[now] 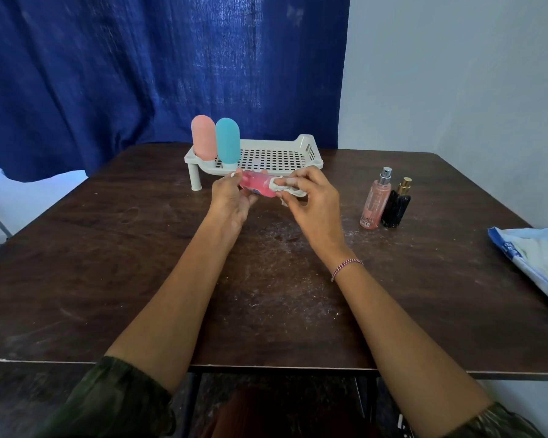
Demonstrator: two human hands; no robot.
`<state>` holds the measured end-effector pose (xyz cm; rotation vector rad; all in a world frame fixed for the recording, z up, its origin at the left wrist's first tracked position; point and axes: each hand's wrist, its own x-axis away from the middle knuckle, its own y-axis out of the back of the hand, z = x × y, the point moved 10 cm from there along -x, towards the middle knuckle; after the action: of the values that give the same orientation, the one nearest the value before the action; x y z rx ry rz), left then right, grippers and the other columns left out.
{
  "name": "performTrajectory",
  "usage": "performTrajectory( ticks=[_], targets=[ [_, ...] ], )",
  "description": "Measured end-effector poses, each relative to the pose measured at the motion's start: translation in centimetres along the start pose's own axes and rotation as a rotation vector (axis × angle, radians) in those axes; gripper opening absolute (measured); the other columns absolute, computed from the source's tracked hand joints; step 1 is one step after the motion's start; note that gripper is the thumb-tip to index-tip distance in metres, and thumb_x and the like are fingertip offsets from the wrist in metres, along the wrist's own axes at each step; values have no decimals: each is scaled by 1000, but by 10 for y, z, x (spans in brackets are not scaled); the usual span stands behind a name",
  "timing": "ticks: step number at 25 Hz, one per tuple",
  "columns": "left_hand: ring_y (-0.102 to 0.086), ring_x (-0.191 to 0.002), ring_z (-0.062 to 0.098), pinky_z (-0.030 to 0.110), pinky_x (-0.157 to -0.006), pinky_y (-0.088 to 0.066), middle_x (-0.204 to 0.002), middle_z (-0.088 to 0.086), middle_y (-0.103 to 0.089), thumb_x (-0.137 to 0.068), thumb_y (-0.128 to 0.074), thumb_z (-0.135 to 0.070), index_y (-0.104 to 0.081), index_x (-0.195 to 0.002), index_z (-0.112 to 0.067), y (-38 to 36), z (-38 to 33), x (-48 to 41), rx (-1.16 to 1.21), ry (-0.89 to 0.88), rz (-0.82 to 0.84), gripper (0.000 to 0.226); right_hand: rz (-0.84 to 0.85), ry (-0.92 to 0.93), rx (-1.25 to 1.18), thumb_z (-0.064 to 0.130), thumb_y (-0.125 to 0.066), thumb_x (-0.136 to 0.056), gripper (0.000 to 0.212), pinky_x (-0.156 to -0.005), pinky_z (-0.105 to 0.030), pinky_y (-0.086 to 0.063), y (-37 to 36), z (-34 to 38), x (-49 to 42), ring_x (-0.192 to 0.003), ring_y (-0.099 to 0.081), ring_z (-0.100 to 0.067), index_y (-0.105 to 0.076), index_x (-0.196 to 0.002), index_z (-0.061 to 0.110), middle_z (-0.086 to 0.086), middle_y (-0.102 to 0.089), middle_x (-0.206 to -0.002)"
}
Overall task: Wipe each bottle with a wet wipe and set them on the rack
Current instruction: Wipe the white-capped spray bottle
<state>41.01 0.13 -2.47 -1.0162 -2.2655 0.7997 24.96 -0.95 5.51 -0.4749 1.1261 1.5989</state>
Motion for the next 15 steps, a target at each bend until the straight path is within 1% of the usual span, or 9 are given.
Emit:
performTrajectory(
  ticks=[2,4,6,8,9,10,12,13,15],
  targets=[
    [-60,-113,31,54,-93,-50,-132,18,-52,-98,-45,-8,-36,-136,-5,1,-2,-1,-8,-17,-12,39,18,20,0,6,-70,-80,27,-91,-19,-48,-2,3,1,-108,-49,-9,-68,-106,4,-8,-58,-104],
    [-64,-108,29,52,-92,-51,-126,16,-55,-98,-46,-11,-36,-136,-8,3,-5,-1,2,-23,-27,40,59,48,-2,7,-70,-80,28,-89,-11,-44,-7,6,2,-104,-49,-7,-68,-107,4,-8,-58,-103],
    [-67,-100,26,50,-87,-53,-118,15,-55,-98,-47,-13,-35,-138,-11,5,-7,0,12,-25,-43,41,99,69,-7,6,-71,-78,28,-86,-2,-38,-12,9,3,-100,-48,-5,-68,-106,4,-8,-59,-101],
    [-68,-97,25,50,-84,-54,-119,14,-54,-98,-47,-13,-35,-138,-11,6,-8,-1,17,-23,-57,42,117,52,-9,6,-72,-77,28,-85,1,-36,-13,5,2,-96,-49,-5,-69,-105,6,-8,-59,-98],
    [-68,-99,26,51,-86,-53,-122,15,-53,-98,-47,-13,-35,-138,-11,6,-8,-1,19,-23,-56,42,113,29,-11,6,-72,-77,27,-85,0,-38,-11,2,1,-96,-50,-5,-69,-104,6,-7,-60,-98],
    [-67,-101,27,53,-89,-51,-126,16,-53,-98,-47,-11,-36,-137,-11,6,-8,-2,16,-26,-53,41,98,1,-11,7,-72,-77,27,-87,-4,-41,-9,-2,0,-97,-51,-7,-70,-104,6,-6,-60,-98],
    [-64,-106,28,55,-94,-48,-132,15,-50,-97,-49,-9,-36,-137,-11,6,-8,-2,-22,-44,-56,43,50,-54,-10,8,-71,-79,24,-90,-17,-47,-2,-9,-2,-105,-53,-12,-70,-103,6,-6,-60,-100],
    [-64,-106,27,56,-94,-48,-134,14,-49,-96,-50,-7,-35,-139,-12,6,-8,-2,-48,-57,-58,45,34,-72,-17,8,-71,-79,24,-91,-20,-48,0,-10,-3,-110,-53,-14,-69,-102,6,-6,-61,-102],
    [-67,-99,26,55,-94,-48,-134,14,-49,-96,-50,-8,-30,-143,-13,5,-9,-1,-91,-79,-54,51,28,-75,-22,8,-71,-79,25,-91,-22,-49,0,-9,-3,-113,-52,-16,-69,-104,5,-6,-61,-104]
  ],
)
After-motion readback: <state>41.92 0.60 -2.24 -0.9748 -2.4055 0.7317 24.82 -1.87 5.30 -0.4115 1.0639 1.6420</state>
